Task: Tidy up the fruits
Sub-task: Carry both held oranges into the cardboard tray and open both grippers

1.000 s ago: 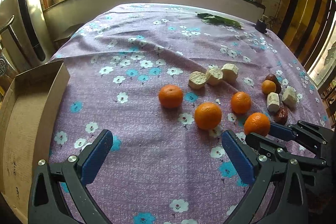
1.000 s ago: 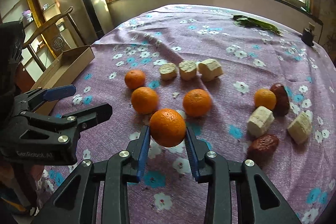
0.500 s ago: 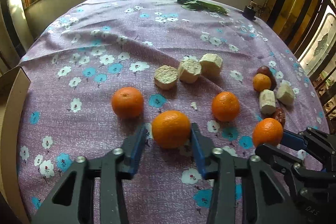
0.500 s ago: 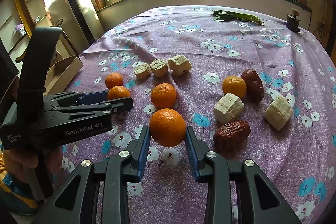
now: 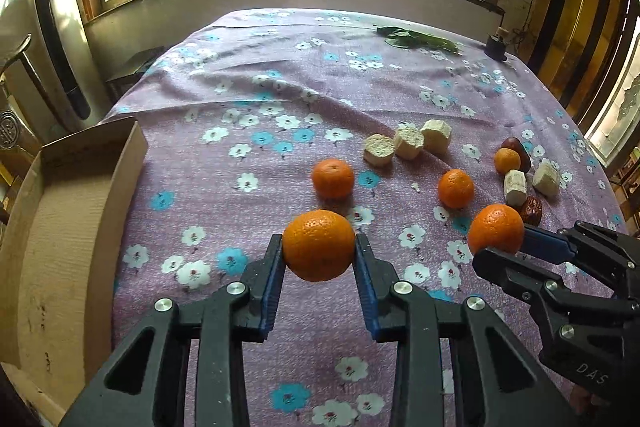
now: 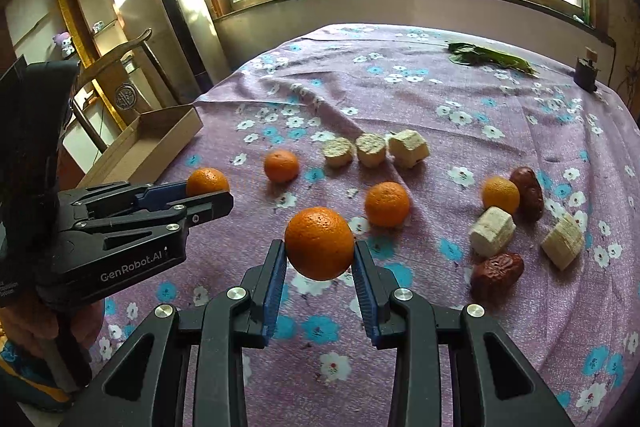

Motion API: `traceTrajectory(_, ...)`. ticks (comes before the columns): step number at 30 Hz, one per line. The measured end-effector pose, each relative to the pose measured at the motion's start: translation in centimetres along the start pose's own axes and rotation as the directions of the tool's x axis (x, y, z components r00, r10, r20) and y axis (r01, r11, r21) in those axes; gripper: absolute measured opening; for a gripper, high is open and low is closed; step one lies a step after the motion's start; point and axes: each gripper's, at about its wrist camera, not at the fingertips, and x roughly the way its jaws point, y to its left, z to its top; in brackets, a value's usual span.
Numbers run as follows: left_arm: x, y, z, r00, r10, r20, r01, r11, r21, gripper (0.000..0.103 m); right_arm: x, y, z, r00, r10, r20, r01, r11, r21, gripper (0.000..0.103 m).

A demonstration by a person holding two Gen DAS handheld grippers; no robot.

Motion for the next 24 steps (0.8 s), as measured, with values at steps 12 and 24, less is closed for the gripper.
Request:
traceTrajectory(12, -4.2, 8.9, -0.2, 0.983, 0.173, 0.057, -0.166, 0.980, -0.105, 0.033, 4.2, 8.8, 3.7, 0.992, 0.124, -0.040, -0.128, 0.981, -0.145, 0.037)
traceTrajectory(24, -2.1, 13.9, -0.1, 0.993, 0.109, 0.042, -0.095, 0.962, -0.258, 0.033, 7.3, 12.4, 5.9, 0.986, 0.149, -0.074, -0.162, 0.966, -0.201, 0.037)
